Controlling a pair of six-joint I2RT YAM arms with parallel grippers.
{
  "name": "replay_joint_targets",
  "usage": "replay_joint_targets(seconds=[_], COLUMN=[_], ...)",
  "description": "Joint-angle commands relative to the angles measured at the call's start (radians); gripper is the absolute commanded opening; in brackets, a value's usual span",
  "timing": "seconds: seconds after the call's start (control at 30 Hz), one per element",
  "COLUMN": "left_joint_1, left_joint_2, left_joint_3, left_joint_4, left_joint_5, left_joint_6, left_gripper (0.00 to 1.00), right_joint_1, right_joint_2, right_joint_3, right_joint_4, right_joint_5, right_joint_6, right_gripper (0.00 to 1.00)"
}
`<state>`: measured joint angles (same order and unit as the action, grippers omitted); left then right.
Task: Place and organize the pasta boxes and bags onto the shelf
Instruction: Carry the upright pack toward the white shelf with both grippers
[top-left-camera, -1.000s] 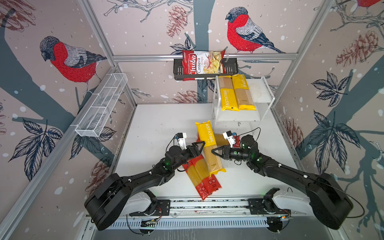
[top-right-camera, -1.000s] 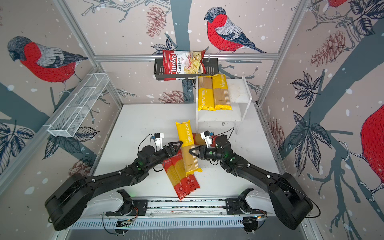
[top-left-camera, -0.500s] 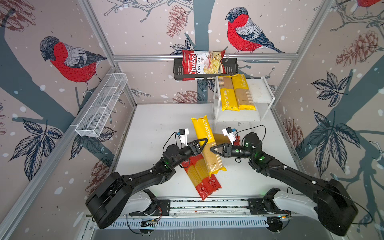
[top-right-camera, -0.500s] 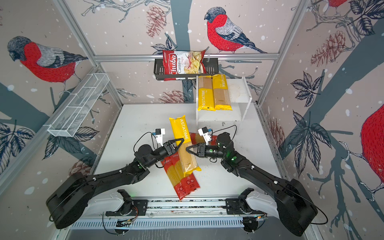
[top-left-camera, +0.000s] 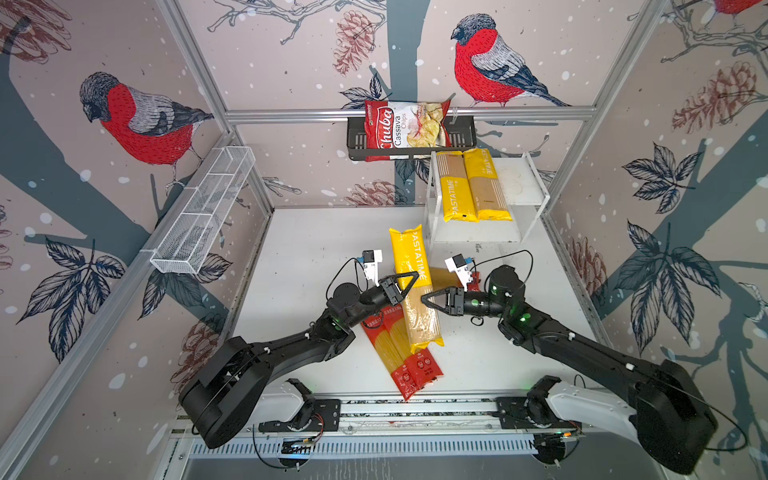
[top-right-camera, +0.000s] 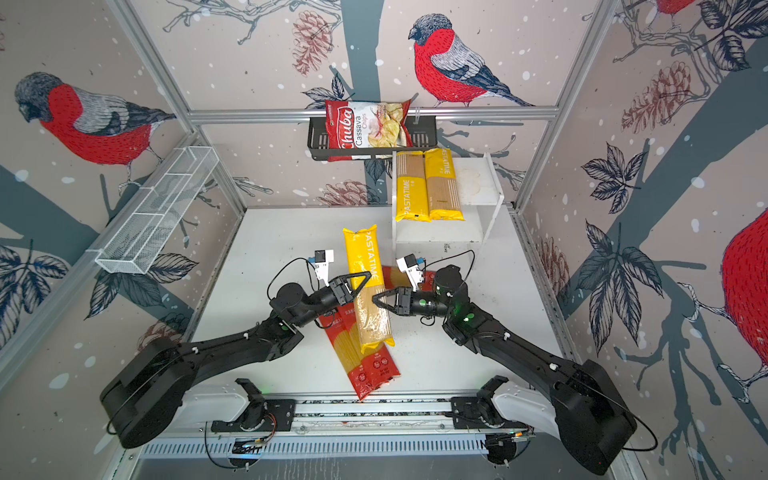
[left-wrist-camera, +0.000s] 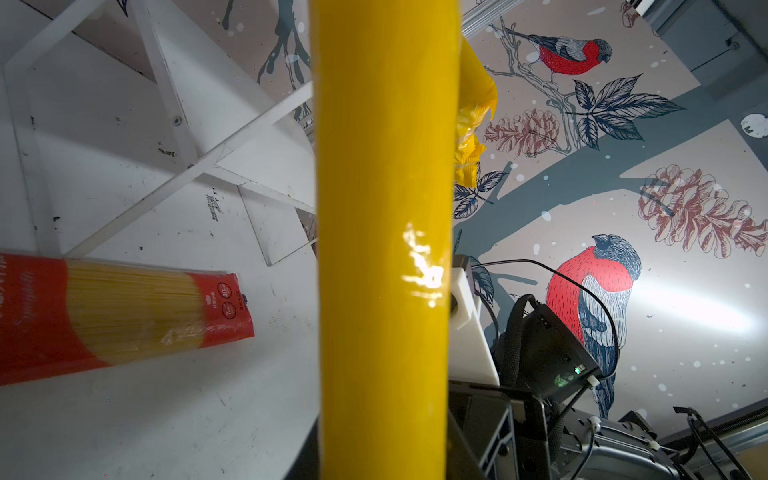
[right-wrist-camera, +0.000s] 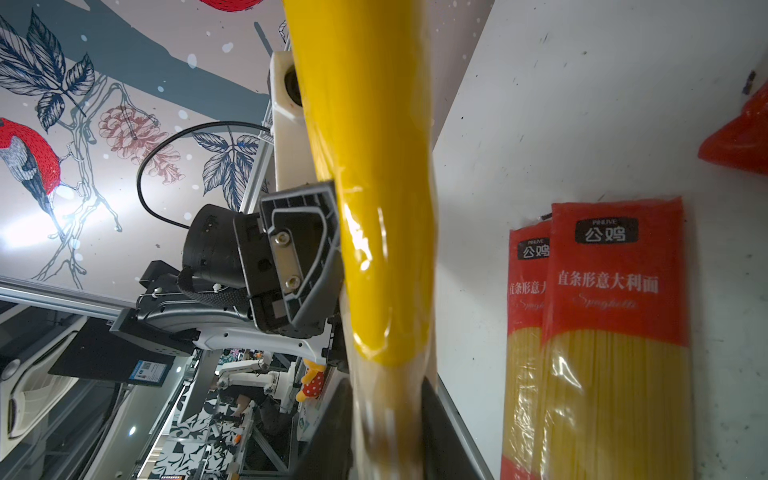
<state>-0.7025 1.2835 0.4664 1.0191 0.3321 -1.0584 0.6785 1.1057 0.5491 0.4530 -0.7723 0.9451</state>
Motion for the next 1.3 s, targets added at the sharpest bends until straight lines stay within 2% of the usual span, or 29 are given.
replay_joint_targets(seconds=[0.0, 0.2, 0.33, 0.4, 0.47, 0.67, 0.97, 1.17, 1.27], left_joint_1=[0.013, 0.057, 0.078, 0.077, 0.077, 0.062, 0.005, -0.046, -0.066], left_joint_2=[-0.014, -0.043, -0.062, -0.061, -0.050, 0.023, 0.063, 0.088, 0.104], left_joint_3=[0.021, 0.047, 0.082, 0.101, 0.120, 0.198, 0.264, 0.279, 0.278], left_joint_4=[0.070, 0.126, 0.150, 0.189, 0.236, 0.388, 0.379, 0.411, 0.437], left_joint_5=[-0.028, -0.055, -0.120, -0.162, -0.199, -0.273, -0.318, -0.371, -0.394], left_joint_6=[0.020, -0.001, 0.041, 0.052, 0.047, 0.006, 0.031, 0.048, 0.044], left_gripper=[0.20, 0.14, 0.13, 0.14, 0.14, 0.14, 0.14, 0.14, 0.15], right_joint_1=[0.000, -0.033, -0.062, -0.057, -0.039, -0.002, 0.007, 0.037, 0.074], right_joint_2=[-0.020, -0.063, -0.103, -0.124, -0.145, -0.193, -0.203, -0.150, -0.137], right_joint_3=[-0.001, -0.046, -0.104, -0.119, -0.127, -0.199, -0.204, -0.184, -0.166], right_joint_4=[0.139, 0.168, 0.261, 0.290, 0.317, 0.367, 0.335, 0.493, 0.537], right_joint_5=[-0.058, -0.033, -0.023, -0.009, 0.016, 0.195, 0.310, 0.345, 0.415], right_joint_6=[-0.005, 0.028, 0.097, 0.117, 0.124, 0.157, 0.166, 0.223, 0.207], right_gripper=[0.34, 0.53, 0.69, 0.73, 0.74, 0.74, 0.76, 0.75, 0.74])
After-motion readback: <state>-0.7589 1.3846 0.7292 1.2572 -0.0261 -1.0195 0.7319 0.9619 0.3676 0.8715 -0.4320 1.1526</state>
